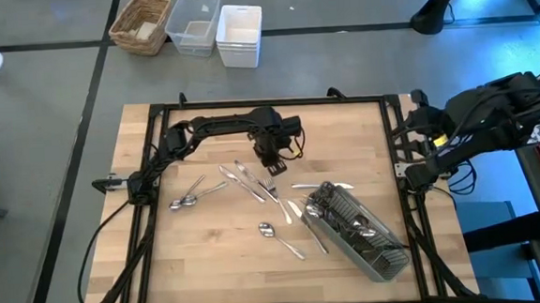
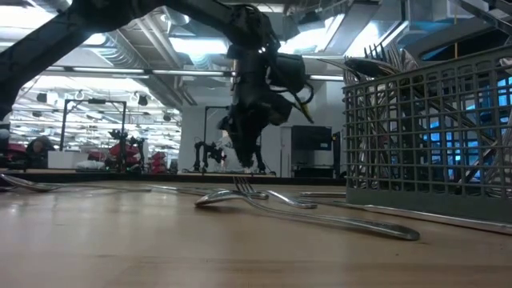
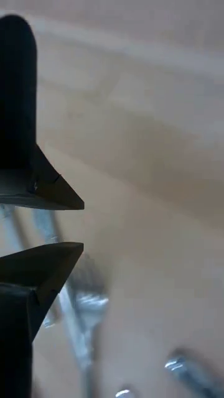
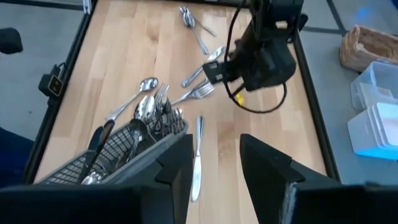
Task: Sort silverware
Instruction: Put the silver fork into the gray silverware basket
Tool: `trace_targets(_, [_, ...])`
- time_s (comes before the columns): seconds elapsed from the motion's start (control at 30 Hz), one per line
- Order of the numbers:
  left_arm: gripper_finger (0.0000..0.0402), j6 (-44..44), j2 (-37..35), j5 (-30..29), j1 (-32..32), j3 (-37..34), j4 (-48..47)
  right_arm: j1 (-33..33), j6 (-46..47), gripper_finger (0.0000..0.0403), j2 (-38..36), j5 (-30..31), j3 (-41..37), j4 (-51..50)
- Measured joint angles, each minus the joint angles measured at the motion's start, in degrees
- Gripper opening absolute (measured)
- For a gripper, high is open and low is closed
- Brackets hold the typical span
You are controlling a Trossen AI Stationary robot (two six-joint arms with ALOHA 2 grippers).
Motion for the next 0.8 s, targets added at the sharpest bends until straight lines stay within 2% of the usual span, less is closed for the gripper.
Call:
trace_targets(0.2, [0.0087,3.71,2.11,2.11,-0.62,0.0,-2.46,0.0,1.27,0.0133,-0.67,0.04,-1.18,0.06])
trace_targets(0.6, [0.0086,3.46,4.92,4.92,-1.0,-0.01,-2.16,-0.01,1.39,0.0134,-0.74,0.07,-1.18,0.13])
trace_targets(0.8, [0.0086,1.85,4.89,4.95,-0.12,0.0,-5.85,0.0,1.39,0.0134,-0.74,0.09,-1.18,0.13])
